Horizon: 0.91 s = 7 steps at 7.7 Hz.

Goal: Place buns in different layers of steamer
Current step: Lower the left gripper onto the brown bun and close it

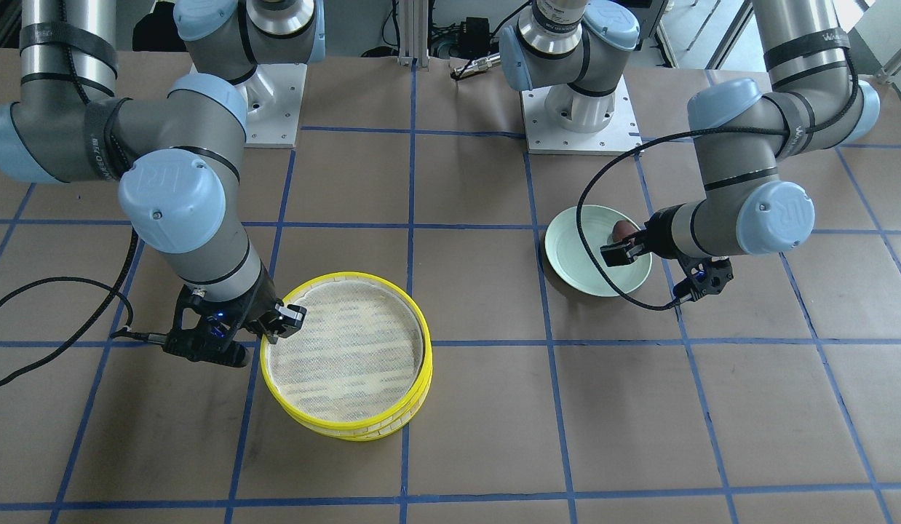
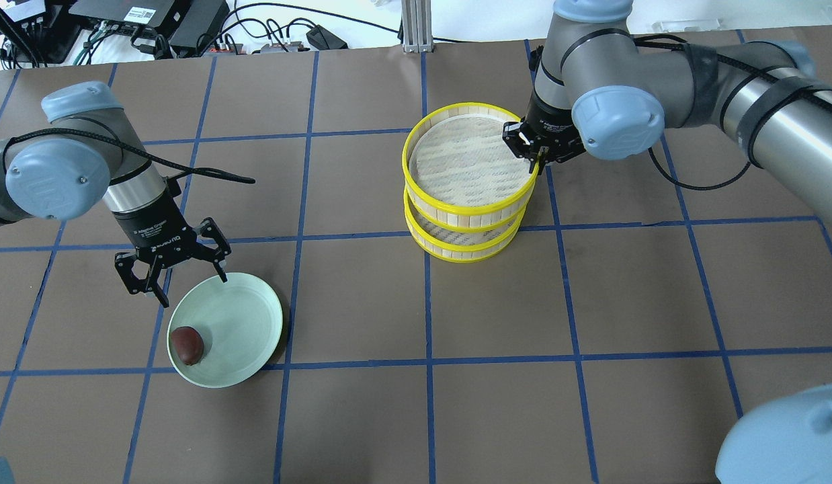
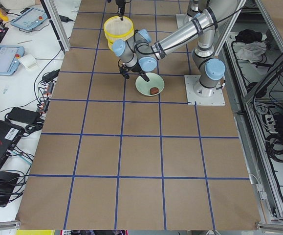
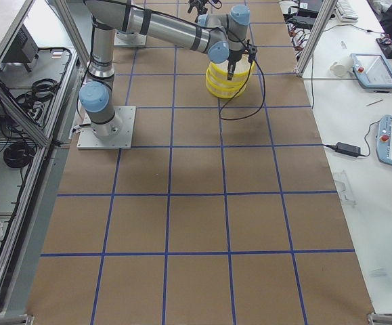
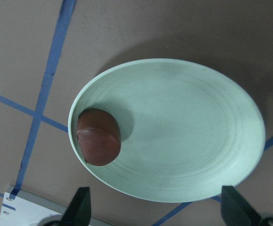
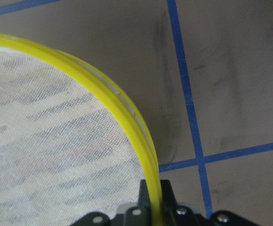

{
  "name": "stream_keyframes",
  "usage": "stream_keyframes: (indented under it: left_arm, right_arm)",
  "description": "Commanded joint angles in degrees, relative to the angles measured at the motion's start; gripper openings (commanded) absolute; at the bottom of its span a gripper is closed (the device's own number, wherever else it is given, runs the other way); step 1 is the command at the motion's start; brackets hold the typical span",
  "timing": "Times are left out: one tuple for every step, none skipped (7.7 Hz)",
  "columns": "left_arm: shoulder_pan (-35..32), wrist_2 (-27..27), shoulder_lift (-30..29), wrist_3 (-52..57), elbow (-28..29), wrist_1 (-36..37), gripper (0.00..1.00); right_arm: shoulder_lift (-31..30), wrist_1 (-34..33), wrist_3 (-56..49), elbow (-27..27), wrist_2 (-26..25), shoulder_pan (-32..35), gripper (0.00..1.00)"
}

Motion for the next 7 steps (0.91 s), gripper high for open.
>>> stream_keyframes:
  left_arm:
    - [0.29, 4.15, -2.81, -0.66, -0.54, 0.09, 0.94]
    - [1.25, 4.16, -4.21, -0.66, -0.71, 0.09, 0.9]
    - [2.31, 4.16, -5.36, -0.66, -1.23, 0.09, 0.87]
    - [3.53, 4.33, -6.15, -0.58, -1.33, 0.09, 0.86]
    - [3.72, 4.42, -6.51, -0.58, -1.59, 0.09, 0.86]
    - [3.64, 4.42, -6.68, -0.58, -2.46, 0.0, 0.86]
    - [3.72, 4.51, -6.77, -0.58, -3.51, 0.0, 0.86]
  right_arm:
    - [0.05, -2.01, -0.42, 1.52, 0.62, 0.02, 0.0]
    - [0.05, -2.98, -0.77, 2.39, 0.62, 0.02, 0.0]
    - [0.31, -3.68, -1.21, 3.01, 0.71, 0.02, 0.0]
    - [0.4, -3.6, -1.21, 3.02, 0.63, -0.07, 0.0]
    - [0.4, -3.6, -1.21, 3.1, 0.62, -0.07, 0.0]
    - [0.49, -3.52, -1.21, 3.1, 0.62, -0.07, 0.0]
    - [0.49, -3.51, -1.21, 3.1, 0.62, -0.07, 0.0]
